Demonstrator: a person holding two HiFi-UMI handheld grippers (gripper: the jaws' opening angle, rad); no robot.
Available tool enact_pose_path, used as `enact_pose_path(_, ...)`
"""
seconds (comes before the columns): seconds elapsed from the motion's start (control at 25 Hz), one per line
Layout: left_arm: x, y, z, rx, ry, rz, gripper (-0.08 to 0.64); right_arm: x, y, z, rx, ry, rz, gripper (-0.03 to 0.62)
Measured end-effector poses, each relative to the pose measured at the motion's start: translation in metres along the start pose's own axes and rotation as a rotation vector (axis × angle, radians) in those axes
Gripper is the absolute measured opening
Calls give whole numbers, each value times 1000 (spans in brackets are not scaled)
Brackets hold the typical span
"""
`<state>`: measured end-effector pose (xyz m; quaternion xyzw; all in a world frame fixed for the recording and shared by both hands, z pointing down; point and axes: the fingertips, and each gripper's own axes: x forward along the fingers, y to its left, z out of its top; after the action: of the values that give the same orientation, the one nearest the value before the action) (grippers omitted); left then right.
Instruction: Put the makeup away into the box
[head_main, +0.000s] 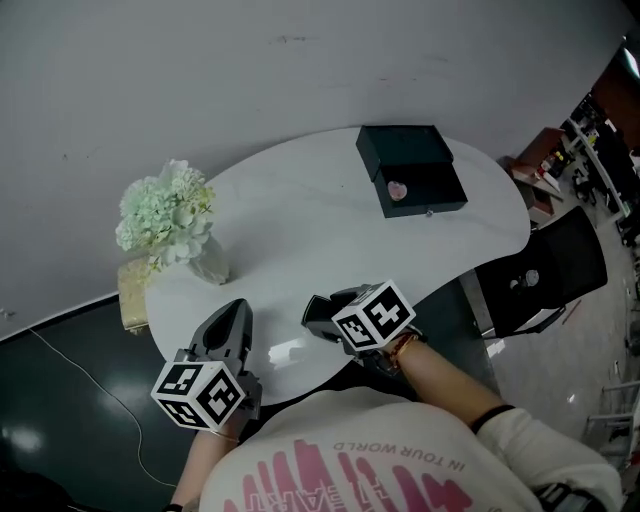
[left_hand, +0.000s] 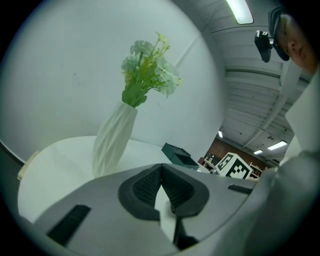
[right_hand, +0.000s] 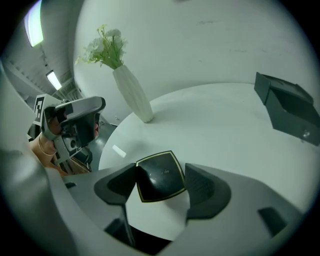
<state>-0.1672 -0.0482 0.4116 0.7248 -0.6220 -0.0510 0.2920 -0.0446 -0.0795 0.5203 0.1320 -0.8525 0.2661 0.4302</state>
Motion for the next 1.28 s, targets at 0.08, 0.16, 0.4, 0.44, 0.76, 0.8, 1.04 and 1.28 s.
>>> enact_pose_path(0.08,9,-8,-2,0,13,-13,2,-12,-8,4,29,-39,-6,310)
enact_pose_path(0.16,17,-14,-4,3,26,-19,2,-23,-17,9,68,-84,-6,310)
enact_pose_path(0.4,58,-36,1,9,24,-18,2,-55,-56,30,122,-173,20,309)
enact_pose_path(0.44,67,-41,3,6,16,-15,2,-60,-64,32,122,-171,29,309)
enact_pose_path(0.76,145,-99,7,-15,10,-38,2,-104,-131,48,113,-169,67,308)
enact_pose_path(0.8,153,-103,7,-12,13,-36,2,-107,-140,51,111,-176,70,308)
enact_pose_path(1.04,197,-126,4,-12,6,-19,2,-128,-191,64,96,-205,74,308)
enact_pose_path(1.28,228,-150,12,9,-35,-4,2,-154,-232,78,49,-235,65,308)
